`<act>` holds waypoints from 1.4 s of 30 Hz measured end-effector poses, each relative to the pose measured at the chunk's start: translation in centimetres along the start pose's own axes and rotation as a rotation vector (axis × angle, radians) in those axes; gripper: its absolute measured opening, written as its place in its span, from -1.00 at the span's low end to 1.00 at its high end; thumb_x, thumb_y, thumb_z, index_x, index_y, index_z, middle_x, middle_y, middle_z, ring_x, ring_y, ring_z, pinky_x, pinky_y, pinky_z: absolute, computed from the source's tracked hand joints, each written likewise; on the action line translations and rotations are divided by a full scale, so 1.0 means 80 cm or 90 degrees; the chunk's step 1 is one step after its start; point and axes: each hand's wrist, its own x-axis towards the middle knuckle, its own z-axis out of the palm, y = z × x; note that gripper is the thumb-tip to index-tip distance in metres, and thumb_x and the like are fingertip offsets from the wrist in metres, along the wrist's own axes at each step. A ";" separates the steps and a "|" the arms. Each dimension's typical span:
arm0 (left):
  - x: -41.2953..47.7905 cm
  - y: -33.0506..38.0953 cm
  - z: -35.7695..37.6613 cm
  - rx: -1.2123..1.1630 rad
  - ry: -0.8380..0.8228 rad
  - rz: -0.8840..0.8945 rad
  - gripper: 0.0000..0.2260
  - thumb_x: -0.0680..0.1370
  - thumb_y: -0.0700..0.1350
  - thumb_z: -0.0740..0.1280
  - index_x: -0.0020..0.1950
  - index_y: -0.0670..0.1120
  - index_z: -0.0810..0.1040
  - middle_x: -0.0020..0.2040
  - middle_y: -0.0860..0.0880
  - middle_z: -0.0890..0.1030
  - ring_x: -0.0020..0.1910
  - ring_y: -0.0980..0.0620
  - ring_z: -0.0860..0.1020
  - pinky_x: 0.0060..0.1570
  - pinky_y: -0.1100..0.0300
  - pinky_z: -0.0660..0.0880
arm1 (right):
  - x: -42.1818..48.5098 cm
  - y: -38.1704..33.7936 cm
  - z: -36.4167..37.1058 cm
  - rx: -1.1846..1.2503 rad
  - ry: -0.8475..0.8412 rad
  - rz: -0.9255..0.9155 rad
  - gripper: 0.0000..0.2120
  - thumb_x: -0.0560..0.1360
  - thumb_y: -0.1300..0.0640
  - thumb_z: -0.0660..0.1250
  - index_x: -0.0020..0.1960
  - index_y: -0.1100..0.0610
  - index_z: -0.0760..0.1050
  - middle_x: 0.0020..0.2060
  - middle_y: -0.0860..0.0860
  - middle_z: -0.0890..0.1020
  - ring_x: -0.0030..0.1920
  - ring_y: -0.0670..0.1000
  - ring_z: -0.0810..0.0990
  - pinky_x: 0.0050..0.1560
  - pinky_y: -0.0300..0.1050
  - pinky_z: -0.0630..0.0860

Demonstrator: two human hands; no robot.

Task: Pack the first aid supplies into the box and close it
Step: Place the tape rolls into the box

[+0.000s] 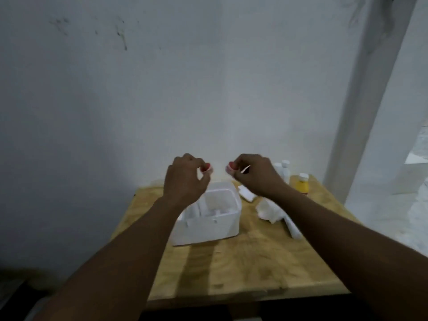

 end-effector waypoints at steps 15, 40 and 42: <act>-0.022 -0.079 0.001 -0.094 -0.131 -0.112 -0.75 0.54 0.07 0.43 0.11 -0.04 0.71 0.13 -0.03 0.67 0.10 -0.01 0.60 0.06 0.13 0.51 | -0.014 -0.052 0.115 -0.210 -0.221 -0.144 -0.76 0.58 0.07 0.30 0.21 0.03 0.63 0.14 0.06 0.61 0.10 0.05 0.55 0.03 -0.19 0.40; -0.017 -0.068 0.026 0.070 -0.237 -0.045 -0.76 0.59 0.05 0.34 0.17 0.02 0.72 0.07 -0.03 0.72 0.00 -0.06 0.61 -0.02 0.00 0.61 | -0.044 -0.019 0.105 -0.093 -0.178 -0.146 -0.68 0.55 0.10 0.22 0.26 0.05 0.56 0.21 0.01 0.63 0.15 0.00 0.59 0.22 -0.07 0.51; -0.014 -0.066 0.021 0.093 -0.220 -0.039 -0.75 0.59 0.06 0.31 0.18 0.04 0.70 0.11 0.01 0.71 0.05 -0.04 0.63 0.04 0.03 0.56 | -0.041 -0.015 0.096 -0.067 -0.098 -0.127 -0.73 0.54 0.11 0.26 0.21 0.07 0.58 0.10 0.01 0.66 0.05 -0.03 0.60 0.14 -0.09 0.53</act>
